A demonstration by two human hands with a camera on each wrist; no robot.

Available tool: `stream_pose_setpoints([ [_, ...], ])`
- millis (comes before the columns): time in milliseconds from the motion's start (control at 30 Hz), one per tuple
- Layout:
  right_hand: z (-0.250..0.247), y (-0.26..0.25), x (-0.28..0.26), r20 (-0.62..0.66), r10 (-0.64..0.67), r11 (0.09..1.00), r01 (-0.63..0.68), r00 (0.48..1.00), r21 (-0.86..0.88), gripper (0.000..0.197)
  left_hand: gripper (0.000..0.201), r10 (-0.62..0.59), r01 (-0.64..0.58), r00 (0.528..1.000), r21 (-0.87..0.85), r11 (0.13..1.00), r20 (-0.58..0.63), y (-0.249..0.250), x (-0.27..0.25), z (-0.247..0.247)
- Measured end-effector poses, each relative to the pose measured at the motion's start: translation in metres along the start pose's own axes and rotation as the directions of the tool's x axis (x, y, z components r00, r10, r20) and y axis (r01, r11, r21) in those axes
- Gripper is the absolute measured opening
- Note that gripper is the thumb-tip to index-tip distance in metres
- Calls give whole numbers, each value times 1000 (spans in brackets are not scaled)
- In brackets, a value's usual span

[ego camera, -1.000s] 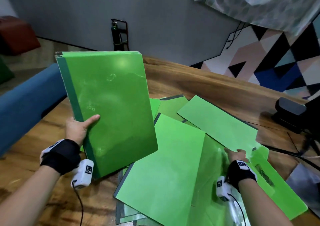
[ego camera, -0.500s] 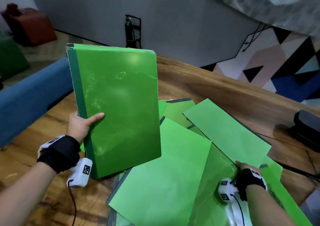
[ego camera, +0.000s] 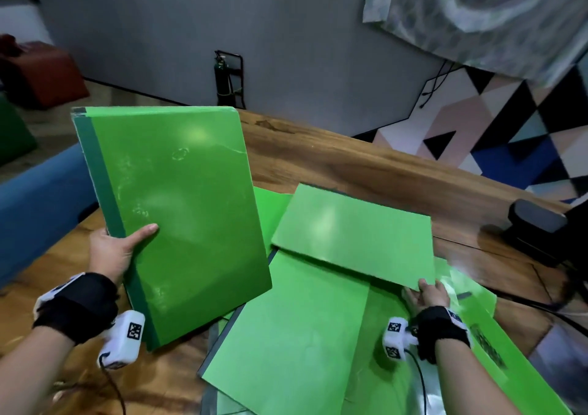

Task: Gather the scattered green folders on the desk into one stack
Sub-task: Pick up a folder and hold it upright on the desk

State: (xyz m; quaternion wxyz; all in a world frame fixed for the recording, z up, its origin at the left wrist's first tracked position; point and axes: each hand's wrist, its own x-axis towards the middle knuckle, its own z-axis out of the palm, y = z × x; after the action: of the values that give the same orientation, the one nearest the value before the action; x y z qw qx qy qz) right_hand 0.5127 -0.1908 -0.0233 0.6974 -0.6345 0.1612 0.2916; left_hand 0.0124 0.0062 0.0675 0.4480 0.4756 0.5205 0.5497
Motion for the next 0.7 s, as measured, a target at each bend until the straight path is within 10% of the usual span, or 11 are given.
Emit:
stream_pose_setpoints([
  [333,-18,32,-9,-140,-85,946,36,986,-324,57,19,44,-47,997,-48,998,-58,23,7,-44],
  [700,-7,-1,-35,43,-158,818,156,986,-553,57,36,18,-23,995,-52,998,-100,17,21,-71],
])
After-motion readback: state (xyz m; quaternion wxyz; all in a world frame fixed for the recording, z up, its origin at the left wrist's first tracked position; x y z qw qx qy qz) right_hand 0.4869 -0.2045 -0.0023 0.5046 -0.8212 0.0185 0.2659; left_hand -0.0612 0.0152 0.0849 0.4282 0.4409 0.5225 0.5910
